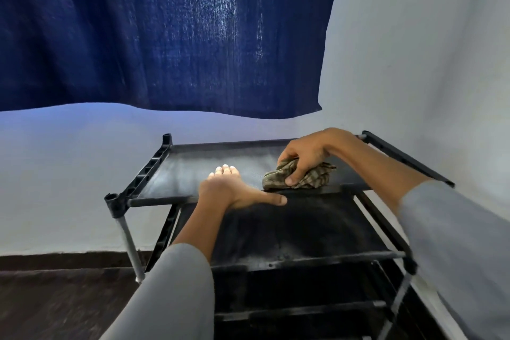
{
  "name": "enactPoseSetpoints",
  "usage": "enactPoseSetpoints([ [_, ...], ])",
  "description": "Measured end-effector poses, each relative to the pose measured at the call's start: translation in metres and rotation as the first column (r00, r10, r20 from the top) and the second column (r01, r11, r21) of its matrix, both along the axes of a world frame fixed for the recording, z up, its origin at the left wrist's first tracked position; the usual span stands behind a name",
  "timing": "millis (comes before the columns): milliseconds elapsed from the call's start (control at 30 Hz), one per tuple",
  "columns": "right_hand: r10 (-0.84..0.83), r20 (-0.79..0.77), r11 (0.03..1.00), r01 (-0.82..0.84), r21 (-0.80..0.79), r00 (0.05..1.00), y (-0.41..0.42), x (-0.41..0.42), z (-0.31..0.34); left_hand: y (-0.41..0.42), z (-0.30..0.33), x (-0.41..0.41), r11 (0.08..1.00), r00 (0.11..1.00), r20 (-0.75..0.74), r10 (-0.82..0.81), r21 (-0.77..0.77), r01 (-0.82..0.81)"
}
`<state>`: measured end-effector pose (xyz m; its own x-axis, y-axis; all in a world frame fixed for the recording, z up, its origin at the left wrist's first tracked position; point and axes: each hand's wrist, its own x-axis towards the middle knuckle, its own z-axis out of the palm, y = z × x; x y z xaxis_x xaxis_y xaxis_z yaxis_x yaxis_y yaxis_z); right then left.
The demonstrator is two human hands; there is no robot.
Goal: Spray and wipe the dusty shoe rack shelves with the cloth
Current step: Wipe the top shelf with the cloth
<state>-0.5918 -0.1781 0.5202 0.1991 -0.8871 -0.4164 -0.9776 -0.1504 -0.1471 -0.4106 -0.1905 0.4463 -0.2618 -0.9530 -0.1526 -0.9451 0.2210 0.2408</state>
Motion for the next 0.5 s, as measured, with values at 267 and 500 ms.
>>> enactPoseSetpoints([
  [267,-0.077,0.115,0.922,0.115,-0.371,0.990,-0.050,0.007,-0.049,-0.010,-0.006,-0.002,0.998,0.997,0.069,-0.025,0.052,0.022],
  [500,-0.320,0.086,0.741,0.306,-0.598,0.943,-0.113,0.006,-0.048,-0.019,-0.012,-0.003,0.999,0.996,0.079,-0.042,0.029,0.040],
])
